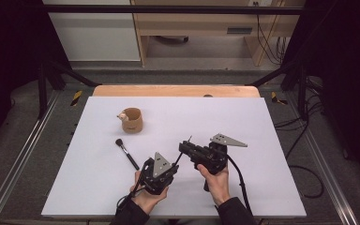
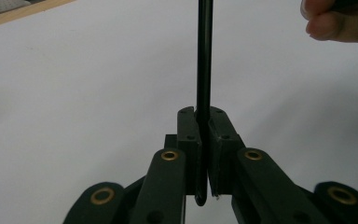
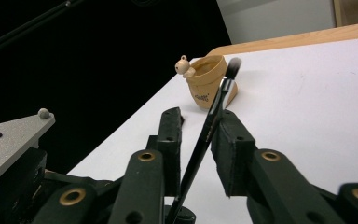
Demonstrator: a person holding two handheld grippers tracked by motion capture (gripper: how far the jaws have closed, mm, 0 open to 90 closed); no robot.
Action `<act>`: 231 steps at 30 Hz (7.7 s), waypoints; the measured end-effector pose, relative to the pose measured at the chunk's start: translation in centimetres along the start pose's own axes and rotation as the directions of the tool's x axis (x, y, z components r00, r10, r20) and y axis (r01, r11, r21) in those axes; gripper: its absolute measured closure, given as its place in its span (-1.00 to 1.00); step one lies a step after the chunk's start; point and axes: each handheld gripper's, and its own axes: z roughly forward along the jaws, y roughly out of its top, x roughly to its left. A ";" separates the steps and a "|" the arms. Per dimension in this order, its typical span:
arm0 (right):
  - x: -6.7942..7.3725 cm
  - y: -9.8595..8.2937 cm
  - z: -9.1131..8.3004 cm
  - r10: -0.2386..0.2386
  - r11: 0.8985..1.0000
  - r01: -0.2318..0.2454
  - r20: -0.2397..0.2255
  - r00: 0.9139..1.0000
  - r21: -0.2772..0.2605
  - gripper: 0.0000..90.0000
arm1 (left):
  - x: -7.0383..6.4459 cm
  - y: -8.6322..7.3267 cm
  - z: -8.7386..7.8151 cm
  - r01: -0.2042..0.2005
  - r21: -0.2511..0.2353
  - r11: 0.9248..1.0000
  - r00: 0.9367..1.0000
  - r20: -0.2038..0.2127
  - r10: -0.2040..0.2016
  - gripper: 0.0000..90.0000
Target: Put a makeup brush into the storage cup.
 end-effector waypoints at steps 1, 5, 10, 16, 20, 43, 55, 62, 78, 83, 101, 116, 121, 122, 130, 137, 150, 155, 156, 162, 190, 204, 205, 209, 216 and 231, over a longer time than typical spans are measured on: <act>0.0 0.0 0.0 0.001 1.000 -0.001 -0.003 1.000 0.000 0.71 | 0.0 0.0 0.0 -0.004 0.000 1.000 1.000 0.001 0.004 0.88; -0.3 -0.1 -0.1 0.012 1.000 -0.013 -0.014 1.000 -0.007 0.80 | 0.0 0.0 0.0 -0.009 0.002 1.000 1.000 0.003 0.009 0.88; -0.4 -0.1 -0.2 0.026 1.000 -0.026 -0.044 0.999 -0.010 0.85 | -0.1 -0.1 0.1 -0.007 -0.003 1.000 1.000 0.005 0.007 0.88; -0.3 -0.1 -0.2 0.020 1.000 -0.020 -0.061 0.998 -0.014 0.90 | -0.1 0.0 0.0 -0.011 -0.014 1.000 1.000 -0.001 0.011 0.64; -0.2 -0.1 -0.2 0.003 1.000 -0.004 -0.062 0.998 -0.011 0.90 | 0.0 0.2 -0.2 -0.007 -0.031 0.999 1.000 0.000 0.007 0.39; 1.1 -0.2 0.2 -0.084 0.996 0.085 -0.072 0.994 0.004 0.90 | 0.2 2.5 -0.9 0.000 -0.091 0.996 1.000 0.006 0.000 0.60; 1.4 -0.4 0.4 -0.095 0.995 0.097 -0.083 0.992 0.014 0.90 | 0.2 2.4 -1.1 0.007 -0.104 0.995 1.000 0.007 -0.006 0.84; 1.4 -0.5 0.5 -0.098 0.995 0.100 -0.080 0.992 0.016 0.89 | 0.3 2.3 -1.1 0.020 -0.100 0.995 1.000 0.007 -0.020 0.88; 0.9 0.3 -0.9 -0.128 0.991 0.127 -0.008 0.992 -0.044 0.23 | 2.2 1.9 -1.7 0.061 -0.100 0.993 0.998 -0.023 -0.064 0.88; 0.1 0.7 -1.5 -0.147 0.988 0.148 0.041 0.988 -0.036 0.05 | 3.0 1.8 -2.1 0.068 -0.106 0.992 0.997 -0.033 -0.072 0.88; -2.2 1.2 -3.7 -0.225 0.974 0.222 0.200 0.954 0.033 -0.61 | 6.2 1.7 -4.2 0.112 -0.137 0.984 0.989 -0.076 -0.123 0.87; -3.9 0.9 -5.9 -0.258 0.966 0.245 0.248 0.934 0.083 -0.85 | 9.9 2.1 -6.6 0.163 -0.193 0.968 0.976 -0.115 -0.187 0.87; -4.2 0.9 -6.9 -0.277 0.961 0.263 0.265 0.924 0.086 -0.87 | 11.2 2.3 -7.4 0.184 -0.217 0.959 0.970 -0.121 -0.213 0.87; -4.3 0.9 -7.1 -0.284 0.959 0.270 0.264 0.922 0.086 -0.87 | 11.4 2.3 -7.6 0.183 -0.218 0.959 0.969 -0.125 -0.213 0.87; -5.2 0.5 -8.4 -0.263 0.965 0.248 0.289 0.921 0.087 -0.88 | 13.0 2.4 -8.1 0.183 -0.224 0.957 0.964 -0.150 -0.220 0.87; -5.3 0.3 -8.8 -0.266 0.964 0.249 0.300 0.916 0.095 -0.88 | 14.0 3.5 -7.6 0.157 -0.211 0.965 0.964 -0.182 -0.196 0.87; -5.1 0.4 -8.8 -0.266 0.964 0.249 0.296 0.917 0.096 -0.89 | 15.2 5.4 -6.0 0.138 -0.202 0.970 0.966 -0.189 -0.177 0.87; -5.1 0.4 -8.8 -0.267 0.964 0.250 0.294 0.918 0.095 -0.89 | 15.7 5.9 -5.4 0.138 -0.203 0.969 0.965 -0.193 -0.178 0.87; -5.1 0.4 -8.8 -0.268 0.963 0.251 0.293 0.918 0.096 -0.89 | 15.8 6.0 -5.3 0.136 -0.201 0.970 0.964 -0.199 -0.176 0.87; -5.0 0.5 -8.8 -0.266 0.964 0.250 0.291 0.919 0.093 -0.88 | 16.6 6.6 -4.6 0.147 -0.204 0.968 0.960 -0.205 -0.190 0.87; -5.0 0.4 -8.5 -0.266 0.964 0.247 0.287 0.920 0.100 -0.89 | 20.6 7.8 -1.7 0.182 -0.195 0.964 0.940 -0.253 -0.229 0.87; -4.8 0.5 -8.4 -0.265 0.964 0.247 0.282 0.922 0.095 -0.89 | 21.9 7.6 0.4 0.212 -0.206 0.955 0.927 -0.268 -0.263 0.87; -4.8 0.5 -8.4 -0.265 0.964 0.248 0.282 0.922 0.096 -0.89 | 21.9 7.6 0.5 0.212 -0.209 0.955 0.926 -0.270 -0.264 0.87; -4.8 0.5 -8.5 -0.259 0.966 0.243 0.281 0.924 0.090 -0.89 | 22.0 7.5 1.1 0.204 -0.209 0.956 0.925 -0.279 -0.258 0.87; -4.9 0.5 -8.5 -0.264 0.964 0.248 0.281 0.923 0.094 -0.89 | 22.2 7.3 1.8 0.206 -0.199 0.958 0.924 -0.283 -0.257 0.87; -4.8 0.5 -8.5 -0.256 0.966 0.241 0.278 0.926 0.089 -0.89 | 22.3 6.6 3.0 0.208 -0.174 0.963 0.924 -0.289 -0.252 0.87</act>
